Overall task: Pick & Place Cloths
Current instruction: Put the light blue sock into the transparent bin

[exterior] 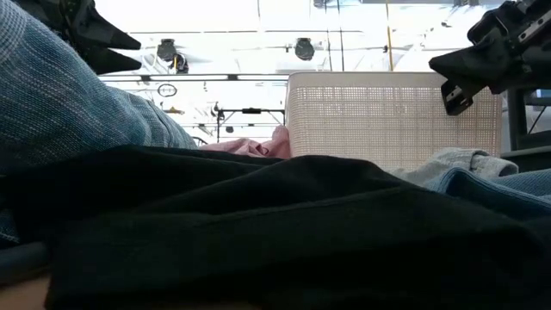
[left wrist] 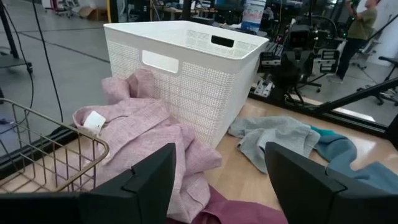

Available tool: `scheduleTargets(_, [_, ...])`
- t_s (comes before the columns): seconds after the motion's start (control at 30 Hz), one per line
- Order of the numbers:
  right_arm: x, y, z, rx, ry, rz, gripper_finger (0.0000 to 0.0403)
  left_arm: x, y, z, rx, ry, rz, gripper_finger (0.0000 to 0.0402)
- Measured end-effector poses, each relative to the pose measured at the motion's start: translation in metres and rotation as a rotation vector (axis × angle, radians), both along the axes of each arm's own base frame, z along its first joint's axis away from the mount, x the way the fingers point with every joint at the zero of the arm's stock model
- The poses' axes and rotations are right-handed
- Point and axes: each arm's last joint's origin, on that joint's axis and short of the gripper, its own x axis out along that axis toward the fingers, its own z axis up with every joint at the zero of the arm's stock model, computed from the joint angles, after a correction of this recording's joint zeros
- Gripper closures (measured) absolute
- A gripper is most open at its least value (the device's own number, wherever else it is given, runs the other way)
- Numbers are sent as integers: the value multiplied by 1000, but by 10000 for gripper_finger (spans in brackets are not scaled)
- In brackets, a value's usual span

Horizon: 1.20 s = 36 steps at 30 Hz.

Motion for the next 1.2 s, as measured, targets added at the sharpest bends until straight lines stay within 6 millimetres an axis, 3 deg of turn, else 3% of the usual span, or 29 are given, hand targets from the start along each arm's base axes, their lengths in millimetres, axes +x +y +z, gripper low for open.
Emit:
scheduleTargets(0.13, [0,1,0,54,5,41,399,0,0,0,0,-1,0,151])
scheduleTargets(0.37, [-1,0,7,351,-35,30,401,0,0,0,15,5,-2,151])
scheduleTargets(0.5, [-1,0,10,409,-63,49,399,0,0,0,23,7,-3,151])
scheduleTargets(0.8, [0,0,9,399,-54,45,399,0,0,0,21,7,-3,151])
scheduleTargets(1.07, [2,4,16,184,-95,69,399,0,0,0,2,-2,0,151])
scheduleTargets(1.2, [6,12,51,126,-72,151,399,0,0,0,-7,-4,0,151])
